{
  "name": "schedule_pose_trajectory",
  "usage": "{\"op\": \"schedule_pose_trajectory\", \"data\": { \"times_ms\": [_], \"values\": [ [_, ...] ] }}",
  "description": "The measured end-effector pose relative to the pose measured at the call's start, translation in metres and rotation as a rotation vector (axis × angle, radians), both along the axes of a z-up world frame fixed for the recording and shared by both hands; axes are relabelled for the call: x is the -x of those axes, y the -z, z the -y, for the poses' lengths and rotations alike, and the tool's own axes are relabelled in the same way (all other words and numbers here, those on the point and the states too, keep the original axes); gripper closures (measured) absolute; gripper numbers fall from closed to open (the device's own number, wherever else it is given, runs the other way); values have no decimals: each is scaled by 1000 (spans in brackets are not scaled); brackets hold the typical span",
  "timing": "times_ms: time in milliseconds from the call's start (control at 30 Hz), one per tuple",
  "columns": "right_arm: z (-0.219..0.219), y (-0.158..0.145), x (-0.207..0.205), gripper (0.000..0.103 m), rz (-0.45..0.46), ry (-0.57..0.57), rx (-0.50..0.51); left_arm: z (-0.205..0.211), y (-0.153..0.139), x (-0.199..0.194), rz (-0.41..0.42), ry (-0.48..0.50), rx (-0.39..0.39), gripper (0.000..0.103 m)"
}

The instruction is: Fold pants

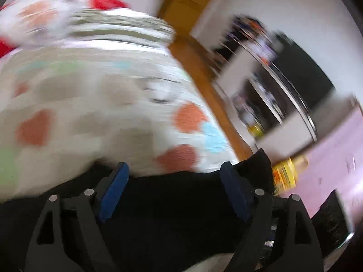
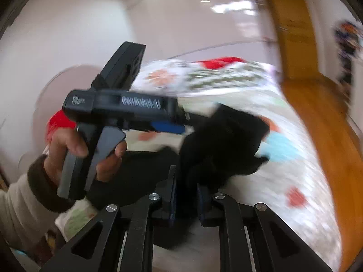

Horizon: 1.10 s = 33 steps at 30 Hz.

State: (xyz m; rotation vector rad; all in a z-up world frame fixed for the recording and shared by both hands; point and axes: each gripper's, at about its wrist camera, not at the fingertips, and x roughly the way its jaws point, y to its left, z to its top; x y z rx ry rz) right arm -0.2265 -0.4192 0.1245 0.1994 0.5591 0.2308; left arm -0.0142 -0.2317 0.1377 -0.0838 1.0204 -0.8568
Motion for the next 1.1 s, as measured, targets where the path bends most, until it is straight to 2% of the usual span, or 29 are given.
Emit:
{"op": "schedule_pose_trajectory", "data": {
  "times_ms": [67, 133, 200, 267, 333, 400, 433, 533, 633, 733, 833, 900, 967, 1000, 1067, 1100],
  "values": [
    [-39, 9, -21, 90, -16, -104, 42, -42, 3, -2, -19, -98, -5, 20],
    [-76, 33, -47, 90, -78, -203, 61, -87, 11, -3, -35, -187, -29, 20],
    [-97, 60, -65, 80, -159, -240, 61, -111, 22, 6, -50, -225, -56, 20],
    [-103, 75, -68, 72, -250, -262, 14, -126, 26, 18, -58, -240, -69, 20],
    [-89, 68, -48, 64, -221, -282, -90, -133, 30, 30, -64, -226, -68, 20],
    [-64, 54, -31, 42, -170, -265, -144, -128, 34, 39, -69, -201, -54, 20],
    [-52, 47, -25, 38, -151, -229, -139, -121, 38, 44, -74, -175, -50, 20],
    [-23, 40, -18, 37, -153, -120, -104, -96, 52, 48, -86, -123, -56, 20],
    [1, 49, -15, 37, -193, -30, -132, -70, 66, 49, -85, -82, -92, 20],
    [17, 52, -2, 37, -203, -16, -168, -50, 79, 43, -31, -112, -177, 21],
    [21, 59, -5, 37, -216, -22, -173, -41, 80, 37, -39, -118, -150, 41],
    [21, 59, -2, 37, -222, -27, -179, -34, 80, 36, -31, -111, -150, 48],
    [26, 62, 1, 37, -226, -27, -183, -24, 85, 36, -24, -92, -188, 63],
    [27, 62, 1, 37, -228, -26, -185, -20, 88, 37, -15, -85, -212, 67],
    [28, 61, 2, 37, -227, -26, -190, -20, 87, 40, 3, -92, -223, 81],
    [28, 61, 2, 37, -229, -25, -190, -22, 85, 41, 3, -98, -216, 82]
  ]
}}
